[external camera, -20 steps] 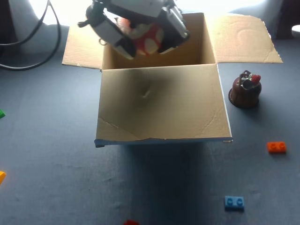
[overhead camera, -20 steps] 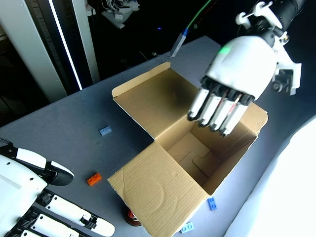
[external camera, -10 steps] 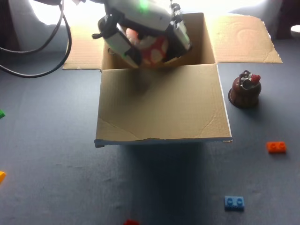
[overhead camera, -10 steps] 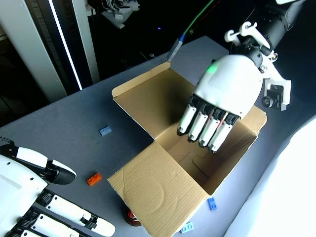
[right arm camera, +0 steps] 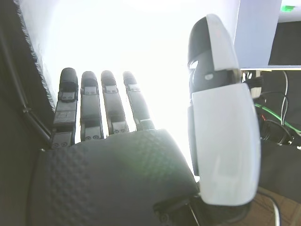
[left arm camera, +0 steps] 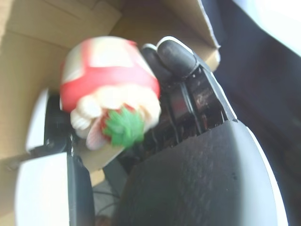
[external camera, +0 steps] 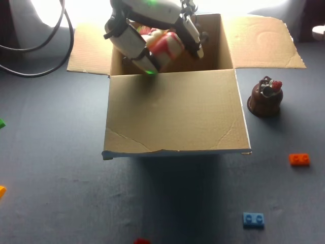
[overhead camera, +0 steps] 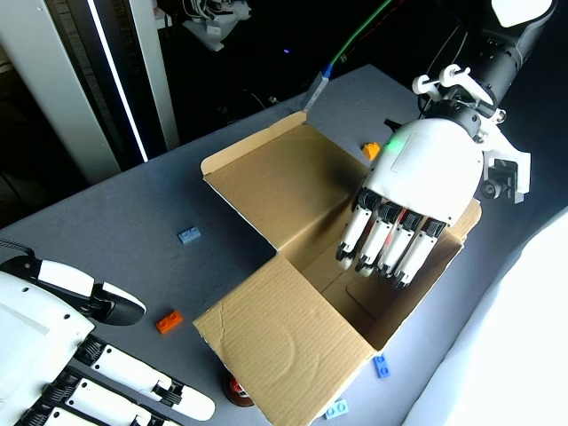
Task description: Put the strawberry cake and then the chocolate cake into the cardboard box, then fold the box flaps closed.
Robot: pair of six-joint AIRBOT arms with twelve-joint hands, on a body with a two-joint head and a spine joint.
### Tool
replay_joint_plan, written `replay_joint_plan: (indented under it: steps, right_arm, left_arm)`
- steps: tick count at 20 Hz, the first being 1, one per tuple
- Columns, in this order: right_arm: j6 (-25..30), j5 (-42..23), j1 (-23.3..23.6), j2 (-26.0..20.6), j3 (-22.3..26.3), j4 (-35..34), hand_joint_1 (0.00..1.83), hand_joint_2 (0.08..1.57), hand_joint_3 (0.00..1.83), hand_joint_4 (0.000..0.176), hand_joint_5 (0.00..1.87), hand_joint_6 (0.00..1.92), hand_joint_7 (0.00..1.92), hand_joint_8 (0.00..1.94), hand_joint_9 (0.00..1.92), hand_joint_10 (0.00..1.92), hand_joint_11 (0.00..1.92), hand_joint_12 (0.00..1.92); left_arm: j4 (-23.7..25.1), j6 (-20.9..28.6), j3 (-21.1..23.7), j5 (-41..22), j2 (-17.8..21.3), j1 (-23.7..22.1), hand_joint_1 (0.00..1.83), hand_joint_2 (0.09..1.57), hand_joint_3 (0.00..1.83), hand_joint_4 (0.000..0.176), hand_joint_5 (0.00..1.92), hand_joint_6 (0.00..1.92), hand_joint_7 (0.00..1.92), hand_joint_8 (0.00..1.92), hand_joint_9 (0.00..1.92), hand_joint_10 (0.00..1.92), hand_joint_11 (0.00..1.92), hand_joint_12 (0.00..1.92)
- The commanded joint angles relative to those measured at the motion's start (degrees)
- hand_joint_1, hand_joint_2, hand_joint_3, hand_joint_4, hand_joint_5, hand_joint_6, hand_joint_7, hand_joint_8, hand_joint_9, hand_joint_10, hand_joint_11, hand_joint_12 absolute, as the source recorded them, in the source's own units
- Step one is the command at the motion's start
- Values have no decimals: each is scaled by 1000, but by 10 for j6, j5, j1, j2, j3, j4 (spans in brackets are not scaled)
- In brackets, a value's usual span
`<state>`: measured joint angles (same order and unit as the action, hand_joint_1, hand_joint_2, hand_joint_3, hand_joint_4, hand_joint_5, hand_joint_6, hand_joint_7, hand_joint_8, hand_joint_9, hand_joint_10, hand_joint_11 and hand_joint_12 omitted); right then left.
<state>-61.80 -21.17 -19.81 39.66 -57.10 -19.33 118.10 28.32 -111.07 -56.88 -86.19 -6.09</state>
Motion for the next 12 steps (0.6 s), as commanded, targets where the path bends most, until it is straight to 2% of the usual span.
replay_joint_plan:
  steps: [1,3,4,8,12]
  right_arm:
    - [-2,-68,7,-8,-2,0,724,1045,2,20,75,4,45,3,58,2,0,338]
    - [-2,-68,7,-8,-2,0,745,1043,0,13,81,4,49,3,56,6,0,303]
    - [-2,-68,7,-8,-2,0,751,1043,0,17,82,4,58,6,65,10,0,302]
    - [-1,-61,5,-8,-2,0,734,1044,0,22,75,4,49,2,64,5,0,322]
    - [28,-60,-7,-6,-8,0,695,1038,0,24,60,1,42,2,61,1,0,297]
  left_arm:
    - [-41,-3,-4,9,4,-9,603,1123,0,0,497,29,632,13,608,371,291,1236]
    - [-39,-3,-5,9,5,-13,541,1075,0,0,423,0,555,0,614,214,242,1245]
    - [-38,-3,-6,8,5,-16,506,1056,0,0,370,0,513,0,607,143,218,1227]
    - [-34,-9,-16,8,6,-33,467,1010,0,0,325,1,458,0,561,85,189,1215]
    - [-26,-13,-30,3,12,-55,445,1008,0,0,323,0,444,4,538,48,152,1246]
